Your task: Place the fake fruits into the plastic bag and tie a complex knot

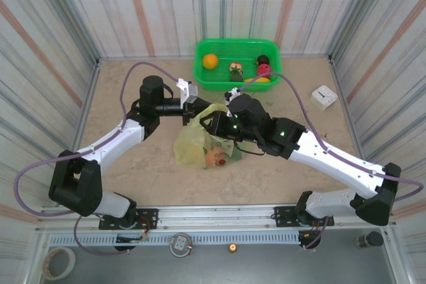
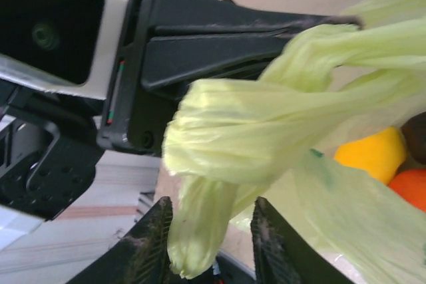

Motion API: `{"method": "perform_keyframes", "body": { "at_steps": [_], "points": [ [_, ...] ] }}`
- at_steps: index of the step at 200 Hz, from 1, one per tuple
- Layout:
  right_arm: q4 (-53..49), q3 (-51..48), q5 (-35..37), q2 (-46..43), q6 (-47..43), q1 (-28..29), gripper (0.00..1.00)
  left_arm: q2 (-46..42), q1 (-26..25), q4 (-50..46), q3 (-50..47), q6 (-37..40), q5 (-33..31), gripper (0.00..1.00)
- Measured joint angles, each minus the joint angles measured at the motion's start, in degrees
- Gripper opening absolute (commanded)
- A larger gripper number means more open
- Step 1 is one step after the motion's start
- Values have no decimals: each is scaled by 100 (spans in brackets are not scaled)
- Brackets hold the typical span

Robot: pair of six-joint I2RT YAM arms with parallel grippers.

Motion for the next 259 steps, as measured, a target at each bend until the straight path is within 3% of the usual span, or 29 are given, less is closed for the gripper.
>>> {"method": "perform_keyframes", "body": {
  "at_steps": [38, 84, 166, 221, 259],
  "points": [
    [-177, -7, 275, -120, -9, -4, 0, -133, 0, -103, -24, 107, -61, 0],
    [-219, -529, 260, -861, -153, -199, 0, -509, -39, -334, -188, 334, -492, 0],
    [-599, -1843, -426, -2166, -769, -1316, 0, -1182, -411, -1300, -455, 721, -2865, 0],
    [-750, -2476, -476, -2420, -968, -1508, 0, -1504, -442, -1537, -872, 162, -4319, 0],
    [-966, -3095, -85, -2828, -885, -1637, 0, -1628, -203, -1576, -1373, -498, -5095, 0]
  ]
}}
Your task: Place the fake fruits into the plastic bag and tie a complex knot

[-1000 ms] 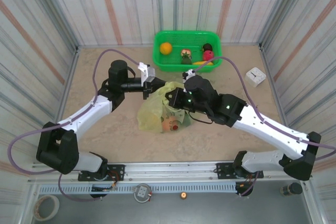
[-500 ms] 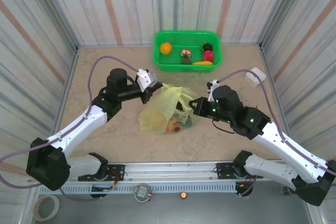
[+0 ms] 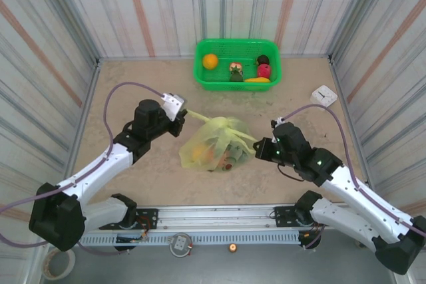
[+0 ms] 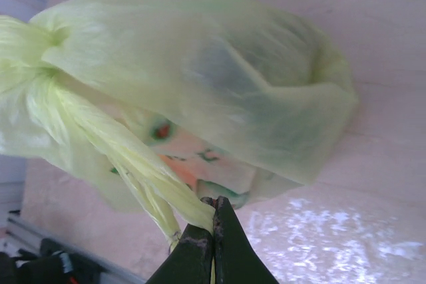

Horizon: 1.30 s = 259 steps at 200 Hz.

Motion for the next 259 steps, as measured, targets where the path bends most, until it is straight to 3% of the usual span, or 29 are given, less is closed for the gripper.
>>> {"method": "perform_keyframes", "body": {
  "at_steps": [39, 105, 109, 118, 125, 156, 164, 168, 171, 189, 193, 195, 230, 259],
  "points": [
    [-328, -396, 455, -350, 350, -256, 0, 212, 254, -197, -92, -437, -310, 0],
    [-592, -129, 664, -24, 372, -260, 0, 393, 286, -302, -13, -584, -157, 0],
    [-595, -98, 664, -24, 343, -260, 4, 387, 291, -317, 0, -610, -151, 5],
    [-575, -59, 634, -39, 249, -262, 17, 354, 295, -372, 26, -647, -149, 28],
    [-557, -50, 599, -61, 138, -267, 28, 304, 306, -426, 46, -688, -175, 41],
    [-601, 44, 293, -138, -442, -332, 62, -190, 483, -723, 70, -911, -260, 59],
    [-619, 144, 282, -138, -551, -330, 69, -393, 466, -813, 70, -929, -258, 73],
    [-640, 219, 271, -140, -643, -330, 72, -516, 455, -855, 68, -942, -260, 93],
    [-649, 273, 275, -140, -664, -330, 75, -603, 442, -896, 70, -940, -258, 98],
    [-667, 632, 247, -227, -1029, -332, 85, -1209, 365, -1021, 66, -962, -297, 99],
    [-654, 706, 245, -275, -1106, -332, 98, -1349, 348, -1043, 66, -964, -306, 99],
    [-640, 737, 232, -297, -1180, -332, 100, -1388, 345, -1045, 66, -964, -308, 99],
    [-140, 903, 125, -785, -2022, -341, 99, -2079, 315, -1189, 66, -837, -271, 99],
    [573, 837, 699, -796, -2771, -448, 99, -2179, 315, -769, -2, -813, -1049, 98]
  ]
}}
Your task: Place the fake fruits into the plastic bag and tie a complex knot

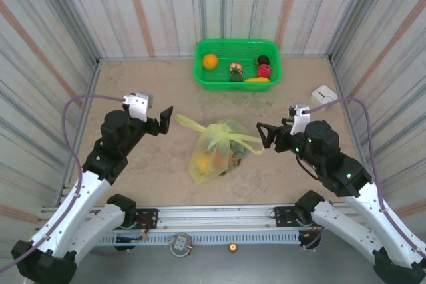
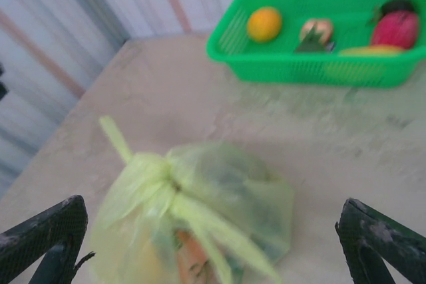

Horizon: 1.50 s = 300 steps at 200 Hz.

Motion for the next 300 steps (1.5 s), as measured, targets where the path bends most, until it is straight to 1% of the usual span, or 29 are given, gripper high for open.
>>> {"method": "perform_keyframes", "body": {
  "at_steps": [10, 20, 32, 40, 50, 65, 75, 88, 103, 124, 134, 142, 156, 174, 180, 187, 196, 208, 223, 241, 300],
  "points": [
    [380, -144, 407, 81, -299, -96, 99, 94, 61, 254, -85, 26, -280, 99],
    [977, -437, 863, 223, -704, -243, 99, 243, 216, 531, -214, 76, -404, 99],
    [1716, -861, 1228, 485, -1172, -518, 99, 520, 568, 866, -393, 175, -435, 99],
    [2205, -1145, 1414, 758, -1403, -798, 99, 767, 874, 1058, -494, 205, -415, 99],
    [2577, -1366, 1556, 1163, -1482, -1198, 99, 1106, 1263, 1182, -592, 203, -378, 99],
    [2977, -1572, 1773, 1845, -1464, -1834, 99, 1502, 1690, 1440, -887, 249, -352, 99],
    [3292, -1755, 1904, 2199, -1443, -2131, 99, 1655, 1823, 1759, -1200, 348, -354, 99],
    [3847, -2109, 1937, 2564, -1445, -2352, 99, 1926, 1926, 2264, -1681, 444, -297, 99],
    [4437, -2601, 1895, 2951, -1517, -2535, 99, 2437, 2087, 2555, -1939, 450, -85, 99],
    [5062, -3049, 1690, 3421, -1626, -2859, 99, 3101, 2234, 3010, -1950, 459, 269, 99],
    [5355, -3158, 1419, 3543, -1657, -3091, 99, 3309, 2240, 3200, -1899, 487, 439, 99],
    [5807, -3250, 1154, 3663, -1687, -3281, 99, 3451, 2240, 3314, -1825, 535, 544, 99],
    [6588, -3331, 710, 3971, -1770, -3545, 99, 3727, 2240, 3836, -1773, 564, 616, 99],
    [7420, -3331, 162, 4555, -1816, -3692, 99, 4162, 2243, 4813, -1934, 553, 527, 99],
    [7672, -3331, -4, 4767, -1838, -3711, 99, 4260, 2243, 4953, -1996, 555, 514, 99],
    [7982, -3327, -184, 5064, -1899, -3716, 99, 4308, 2243, 4903, -2015, 564, 549, 99],
    [8037, -3268, -391, 5307, -1939, -3718, 99, 4360, 2258, 4850, -1978, 590, 625, 99],
    [7794, -3095, -625, 5386, -1937, -3762, 99, 4398, 2288, 4848, -1884, 586, 669, 99],
    [7740, -2813, -848, 5410, -1912, -3967, 99, 4395, 2332, 4843, -1766, 584, 662, 99],
    [7753, -2621, -868, 5405, -1912, -4050, 99, 4395, 2343, 4850, -1687, 584, 660, 99],
    [7705, -2612, -841, 5405, -1915, -3930, 99, 4395, 2275, 4835, -1685, 586, 555, 99]
  ]
}}
